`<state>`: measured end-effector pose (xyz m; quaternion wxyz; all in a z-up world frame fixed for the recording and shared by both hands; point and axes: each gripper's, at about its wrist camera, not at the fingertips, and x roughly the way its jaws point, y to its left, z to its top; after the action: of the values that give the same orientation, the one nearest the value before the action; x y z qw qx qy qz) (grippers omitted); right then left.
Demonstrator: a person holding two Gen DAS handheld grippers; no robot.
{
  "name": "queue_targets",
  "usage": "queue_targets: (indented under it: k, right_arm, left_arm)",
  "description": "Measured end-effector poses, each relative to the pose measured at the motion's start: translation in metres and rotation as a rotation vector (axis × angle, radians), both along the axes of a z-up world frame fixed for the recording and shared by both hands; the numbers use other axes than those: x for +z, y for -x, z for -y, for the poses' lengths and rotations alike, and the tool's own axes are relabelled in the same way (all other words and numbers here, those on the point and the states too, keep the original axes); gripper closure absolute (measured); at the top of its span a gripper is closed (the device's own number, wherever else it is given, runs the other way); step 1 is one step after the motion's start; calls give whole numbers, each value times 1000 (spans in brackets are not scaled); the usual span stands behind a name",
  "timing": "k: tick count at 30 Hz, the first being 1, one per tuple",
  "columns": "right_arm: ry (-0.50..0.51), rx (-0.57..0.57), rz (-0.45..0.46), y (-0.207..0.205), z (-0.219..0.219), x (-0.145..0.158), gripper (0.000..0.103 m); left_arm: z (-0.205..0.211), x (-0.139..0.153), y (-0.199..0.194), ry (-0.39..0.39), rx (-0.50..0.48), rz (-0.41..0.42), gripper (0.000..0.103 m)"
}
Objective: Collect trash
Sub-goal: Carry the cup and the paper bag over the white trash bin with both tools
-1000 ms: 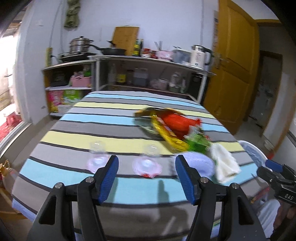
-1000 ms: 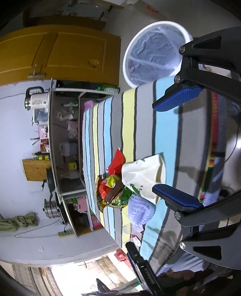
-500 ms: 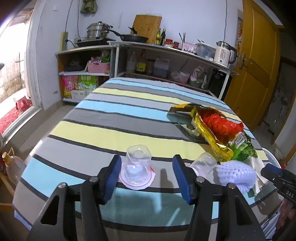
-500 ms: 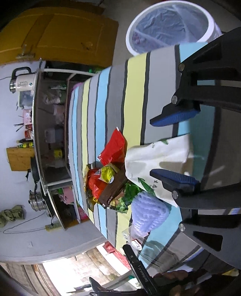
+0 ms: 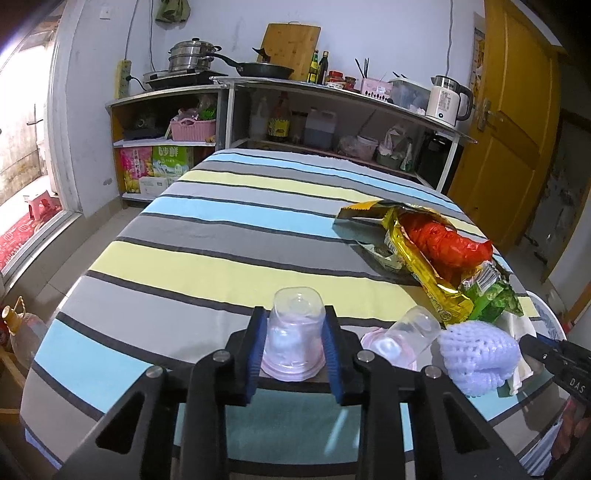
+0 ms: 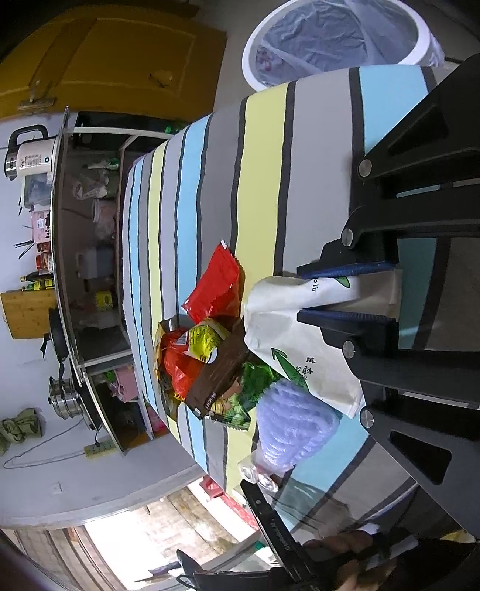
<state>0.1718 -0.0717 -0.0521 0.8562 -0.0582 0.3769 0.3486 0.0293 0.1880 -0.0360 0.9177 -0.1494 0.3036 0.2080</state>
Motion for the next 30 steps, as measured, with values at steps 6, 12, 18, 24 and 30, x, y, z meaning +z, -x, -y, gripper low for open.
queue_targets:
  k: [6, 12, 18, 24, 30]
  right_arm:
    - [-27, -17, -2, 2, 11, 5, 86]
    - [-66, -57, 20, 8, 33, 18, 86]
    - [-98, -118, 42, 13, 66, 27, 86]
    - [-120, -206, 54, 13, 107, 34, 86]
    - [-125, -303, 67, 6, 149, 36, 86]
  left_arm:
    - [7, 15, 8, -21, 3, 22, 72]
    - [23, 37, 15, -43, -26, 58, 72]
    - [55, 59, 9, -67, -104, 89, 72]
    - [99, 76, -16, -71, -234, 115, 72]
    - [150, 82, -52, -57, -384, 123, 72]
